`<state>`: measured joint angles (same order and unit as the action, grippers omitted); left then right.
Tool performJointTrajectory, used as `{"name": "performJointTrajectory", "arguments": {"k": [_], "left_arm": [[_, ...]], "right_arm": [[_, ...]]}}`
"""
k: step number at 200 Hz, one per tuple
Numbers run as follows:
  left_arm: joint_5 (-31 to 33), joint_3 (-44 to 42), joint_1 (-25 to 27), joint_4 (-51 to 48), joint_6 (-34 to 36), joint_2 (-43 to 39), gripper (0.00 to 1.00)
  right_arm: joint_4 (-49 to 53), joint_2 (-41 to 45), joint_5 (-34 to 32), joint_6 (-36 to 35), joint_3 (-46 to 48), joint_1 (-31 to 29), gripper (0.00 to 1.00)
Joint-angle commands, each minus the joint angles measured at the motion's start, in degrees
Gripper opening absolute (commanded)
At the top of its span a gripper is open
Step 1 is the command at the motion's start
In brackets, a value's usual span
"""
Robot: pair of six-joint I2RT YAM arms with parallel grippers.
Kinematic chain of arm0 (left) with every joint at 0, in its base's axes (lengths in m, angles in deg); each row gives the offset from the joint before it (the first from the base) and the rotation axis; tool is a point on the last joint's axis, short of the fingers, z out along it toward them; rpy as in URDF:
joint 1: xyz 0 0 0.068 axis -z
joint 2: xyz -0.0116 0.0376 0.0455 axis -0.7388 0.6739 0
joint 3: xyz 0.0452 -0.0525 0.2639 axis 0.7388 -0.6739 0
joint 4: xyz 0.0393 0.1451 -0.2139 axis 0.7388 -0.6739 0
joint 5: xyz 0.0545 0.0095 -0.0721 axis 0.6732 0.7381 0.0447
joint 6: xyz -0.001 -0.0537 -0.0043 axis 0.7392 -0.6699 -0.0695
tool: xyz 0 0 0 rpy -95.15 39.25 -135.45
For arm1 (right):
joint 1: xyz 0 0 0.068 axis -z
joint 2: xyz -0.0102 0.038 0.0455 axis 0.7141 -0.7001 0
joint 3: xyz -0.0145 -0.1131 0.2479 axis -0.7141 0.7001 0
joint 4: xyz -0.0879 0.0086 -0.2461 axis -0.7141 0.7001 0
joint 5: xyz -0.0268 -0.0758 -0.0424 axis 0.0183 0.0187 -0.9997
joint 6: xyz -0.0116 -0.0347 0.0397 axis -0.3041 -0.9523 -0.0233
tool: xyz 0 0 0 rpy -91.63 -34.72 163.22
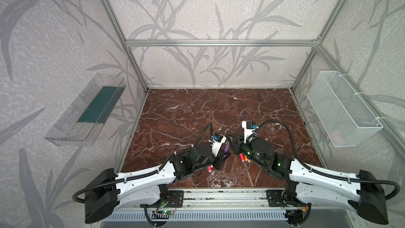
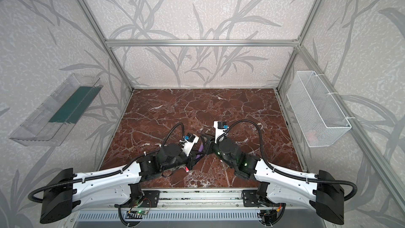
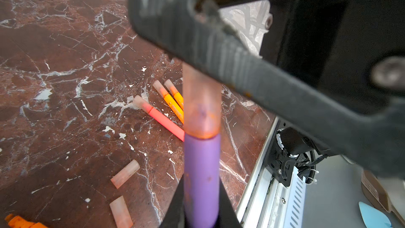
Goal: Insert the pens into the pen caps
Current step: 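Lower the pale pink cap onto the purple marker tip with the right gripper, then press the cap onto the purple marker with the right gripper while the left holds it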
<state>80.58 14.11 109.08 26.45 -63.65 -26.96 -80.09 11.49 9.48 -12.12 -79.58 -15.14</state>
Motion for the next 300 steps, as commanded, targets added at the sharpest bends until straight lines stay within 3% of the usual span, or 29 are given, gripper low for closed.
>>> {"name": "performJointTrajectory", "arguments": {"k": [1,39,93,119,141,162,186,214,241,250,281,300], "left_arm": [[0.8,2.1,0.2,0.1,1.6,0.0,0.0],[3.7,3.9,0.2,-1.1,2.2,-0.1,0.0],[-3.6,7.1,-3.8,-0.6,3.4,-0.5,0.0],[8.0,8.5,-4.0,-3.2,4.1,-0.8,0.0],[17.1,9.5,-4.0,-4.2,5.0,-0.9,0.0],[21.3,10.5,-3.8,-4.3,5.8,-0.8,0.0],[24.4,10.9,-3.8,-4.7,5.6,-1.1,0.0],[21.1,10.2,-4.7,-4.8,5.4,-3.0,0.0],[6.4,8.0,-10.8,-3.0,2.0,-6.1,0.0],[2.7,7.4,-12.5,-2.4,1.3,-6.9,0.0],[0.1,7.4,-13.2,-3.4,2.0,-7.7,0.0],[2.1,7.6,-13.1,-3.9,2.8,-7.3,0.0]], "right_arm": [[0.0,-1.1,1.9,0.5,-1.8,0.1,0.18],[0.0,-1.6,4.7,1.9,-0.8,0.1,0.0],[-7.5,0.2,9.8,-3.1,5.2,0.1,0.0],[0.9,2.0,7.2,4.0,5.2,-1.0,0.0],[3.1,0.8,1.9,8.8,4.9,-7.7,0.0],[9.6,-3.6,-4.8,8.1,-1.2,-13.8,0.0],[14.9,-6.8,-10.5,10.2,-4.2,-16.0,0.0],[10.9,-5.1,-11.1,8.3,-1.1,-16.0,0.0],[-17.6,-1.6,-4.5,-3.0,11.3,-15.9,0.0],[-22.6,-0.7,-2.1,-5.5,13.6,-15.9,0.0],[-22.0,0.9,1.8,-9.7,14.0,-16.1,0.0],[-13.6,-0.9,-3.4,-4.8,10.5,-17.6,0.0]]}}
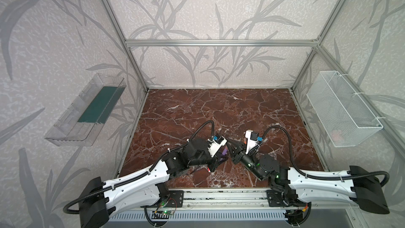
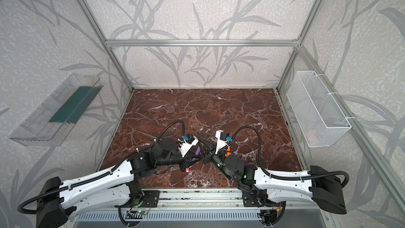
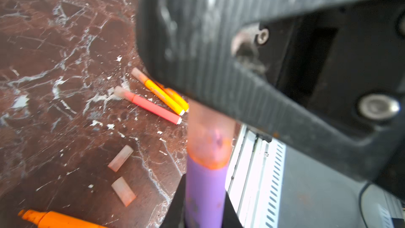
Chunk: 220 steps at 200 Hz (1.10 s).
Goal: Insert the pens into the pen caps
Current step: 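Press the cap onto the purple marker with the right gripper while the left holds it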
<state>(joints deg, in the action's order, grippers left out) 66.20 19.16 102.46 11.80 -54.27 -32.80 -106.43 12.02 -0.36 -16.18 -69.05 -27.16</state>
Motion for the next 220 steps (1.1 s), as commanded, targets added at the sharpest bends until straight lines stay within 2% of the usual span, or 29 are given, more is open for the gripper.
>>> {"name": "performJointTrajectory", "arguments": {"k": [1,15,28,38,51,61,79,101,145,185,220], "left_arm": [[16.6,2.6,-6.5,10.7,-6.5,-1.5,0.0],[19.6,2.6,-6.4,10.5,-6.0,-1.1,0.0],[23.1,3.0,-5.9,9.4,-5.4,-1.2,0.0],[27.1,3.2,-4.7,8.6,-4.5,-1.4,0.0],[32.0,3.6,-3.3,8.0,-3.6,-1.6,0.0],[33.1,4.0,-2.8,7.7,-3.2,-1.6,0.0],[30.6,4.0,-2.8,8.2,-2.9,-1.5,0.0],[27.3,2.9,-2.7,9.1,-2.8,-1.9,0.0],[18.3,0.5,-1.9,10.9,-3.4,-3.0,0.0],[16.5,-0.4,-0.5,11.9,-3.8,-2.1,0.0],[16.7,-1.3,0.5,13.5,-4.4,-1.2,0.0]], "right_arm": [[13.5,-1.6,6.0,-0.1,-0.3,-5.7,0.0],[25.6,-3.0,-0.2,7.9,-4.7,-6.7,0.0],[33.5,-4.5,-2.5,12.9,-8.2,-6.9,0.0],[37.7,-5.4,-5.3,14.0,-11.0,-8.5,0.0],[46.6,-7.7,-12.0,15.9,-16.3,-11.4,0.0],[50.0,-9.7,-12.8,17.5,-18.6,-11.6,0.0],[44.5,-11.7,-14.0,17.1,-17.1,-11.7,0.0],[37.5,-8.1,-15.7,13.8,-12.9,-11.7,0.0],[33.6,-3.0,-18.1,8.3,-10.1,-11.5,0.0],[33.5,0.0,-17.2,6.1,-9.1,-9.7,0.0],[33.4,2.7,-16.4,5.0,-8.0,-8.2,0.16]]}}
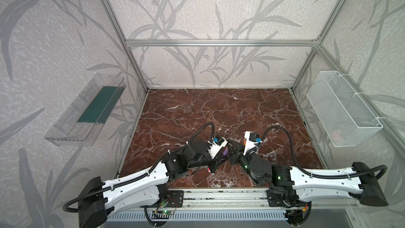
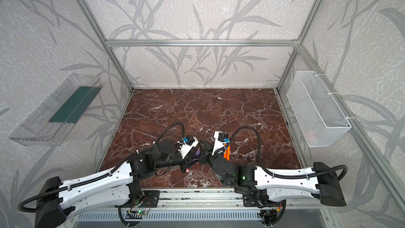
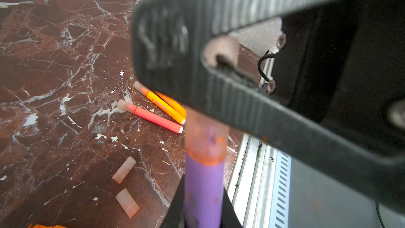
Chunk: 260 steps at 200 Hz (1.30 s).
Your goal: Insert the pens into the pen caps
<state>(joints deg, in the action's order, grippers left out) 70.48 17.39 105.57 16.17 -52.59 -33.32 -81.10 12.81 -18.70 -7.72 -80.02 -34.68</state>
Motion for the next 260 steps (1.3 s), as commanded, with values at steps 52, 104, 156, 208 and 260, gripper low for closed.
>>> {"name": "performJointTrajectory", "arguments": {"k": [52,104,156,208,260], "left_arm": [[12.1,1.0,-1.9,9.4,-5.7,0.1,0.0],[11.1,1.5,-1.9,10.2,-5.1,1.9,0.0],[9.8,1.5,-1.7,11.2,-5.0,3.4,0.0],[9.3,0.4,-1.3,12.5,-5.4,3.2,0.0],[8.9,0.2,-1.0,12.4,-5.2,3.7,0.0]], "right_arm": [[5.9,2.2,5.1,-5.7,3.4,1.4,0.41],[3.0,1.5,10.7,-6.6,4.0,5.6,0.57],[-2.3,1.6,15.9,-8.7,5.0,7.3,0.61],[-2.3,3.2,16.6,-8.9,5.3,8.7,0.6],[-2.4,8.5,14.7,-12.8,5.3,9.0,0.6]]}}
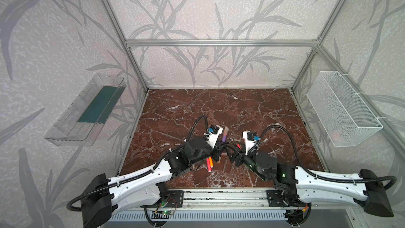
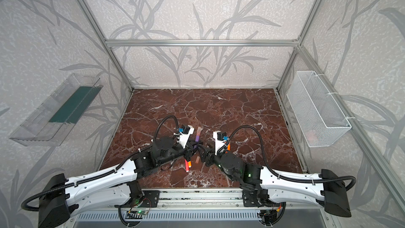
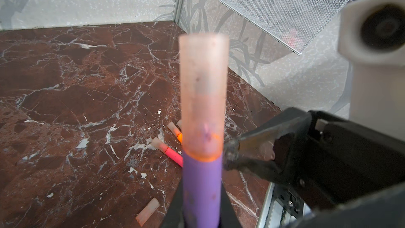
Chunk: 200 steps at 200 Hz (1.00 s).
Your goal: Insert the pens into the pen caps
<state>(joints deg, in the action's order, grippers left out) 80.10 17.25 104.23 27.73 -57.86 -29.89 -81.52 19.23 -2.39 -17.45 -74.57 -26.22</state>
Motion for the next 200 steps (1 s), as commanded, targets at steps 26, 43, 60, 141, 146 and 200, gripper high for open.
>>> {"name": "performJointTrajectory", "arguments": {"k": [26,43,60,141,146,200], "left_arm": [[-1.4,0.7,0.7,0.8,0.3,0.7,0.0],[-1.7,0.8,1.0,1.0,0.6,0.8,0.0],[-2.2,0.8,1.2,1.0,0.9,1.1,0.0],[-2.4,0.8,1.6,1.3,1.7,1.8,0.0],[-2.5,0.8,1.5,1.2,1.7,1.8,0.0],[-0.1,0.8,1.6,-1.9,0.7,1.3,0.34]], "right_arm": [[-3.4,0.2,0.4,-3.7,-1.5,1.0,0.6],[-3.8,-2.3,1.1,-3.3,-2.6,1.9,0.6],[-5.1,-5.1,3.3,-2.1,-3.2,3.5,0.6],[-4.1,-10.2,8.6,2.7,-5.1,6.7,0.17],[-4.0,-10.1,8.5,2.9,-5.0,6.9,0.15],[1.5,-8.0,7.4,4.5,-3.7,9.7,0.04]]}}
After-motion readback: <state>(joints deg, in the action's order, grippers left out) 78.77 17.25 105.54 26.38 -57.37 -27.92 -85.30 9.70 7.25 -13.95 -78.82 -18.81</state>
